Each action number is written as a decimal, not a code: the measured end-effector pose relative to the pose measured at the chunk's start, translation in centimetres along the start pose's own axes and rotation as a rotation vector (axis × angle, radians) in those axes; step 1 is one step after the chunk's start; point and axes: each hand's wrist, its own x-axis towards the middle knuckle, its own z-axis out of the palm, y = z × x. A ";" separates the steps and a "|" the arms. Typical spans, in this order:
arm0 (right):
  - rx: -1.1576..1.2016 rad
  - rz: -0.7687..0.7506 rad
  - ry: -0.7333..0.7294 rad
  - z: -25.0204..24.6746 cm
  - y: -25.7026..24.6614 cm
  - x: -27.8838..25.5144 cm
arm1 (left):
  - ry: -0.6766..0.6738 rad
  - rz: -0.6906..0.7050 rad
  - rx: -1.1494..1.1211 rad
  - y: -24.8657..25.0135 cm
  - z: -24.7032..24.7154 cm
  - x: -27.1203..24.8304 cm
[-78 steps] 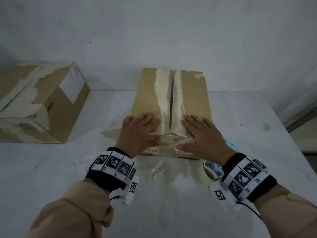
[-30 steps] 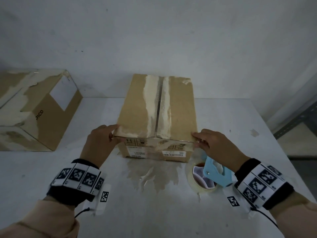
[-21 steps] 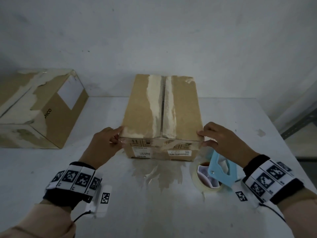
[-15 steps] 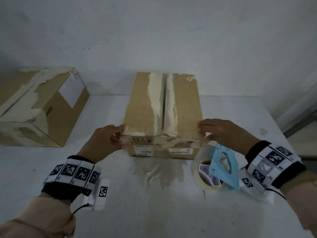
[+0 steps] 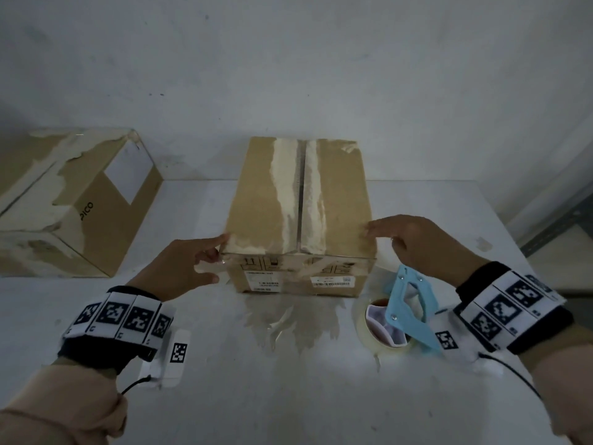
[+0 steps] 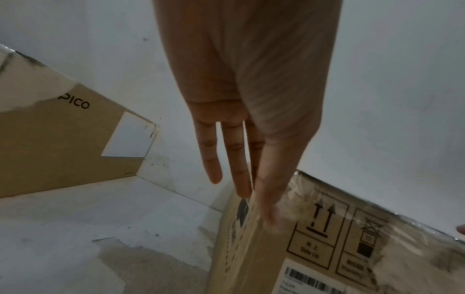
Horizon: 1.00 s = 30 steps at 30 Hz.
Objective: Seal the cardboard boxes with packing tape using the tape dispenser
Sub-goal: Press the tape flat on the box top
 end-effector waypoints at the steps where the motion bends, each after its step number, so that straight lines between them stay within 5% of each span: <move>1: 0.079 0.062 0.003 0.2 -0.7 0.1 | -0.024 -0.005 0.003 0.0 -0.2 0.1; 6: 0.054 0.125 -0.210 3.8 -3.2 1.3 | -0.036 -0.023 -0.041 -0.1 -0.6 0.6; 13: -0.230 0.071 -0.152 6.7 -2.9 1.1 | 0.177 0.002 -0.019 0.9 0.9 0.8; 20: -0.230 0.059 -0.155 6.6 -2.7 1.2 | 0.154 0.130 0.100 -0.3 0.6 1.3; 26: -0.244 0.036 -0.169 6.4 -2.5 1.3 | 0.100 0.569 0.515 -0.1 -1.1 2.5; 30: -0.256 0.033 -0.174 6.4 -2.5 1.3 | -0.009 0.685 0.642 0.4 -1.7 3.1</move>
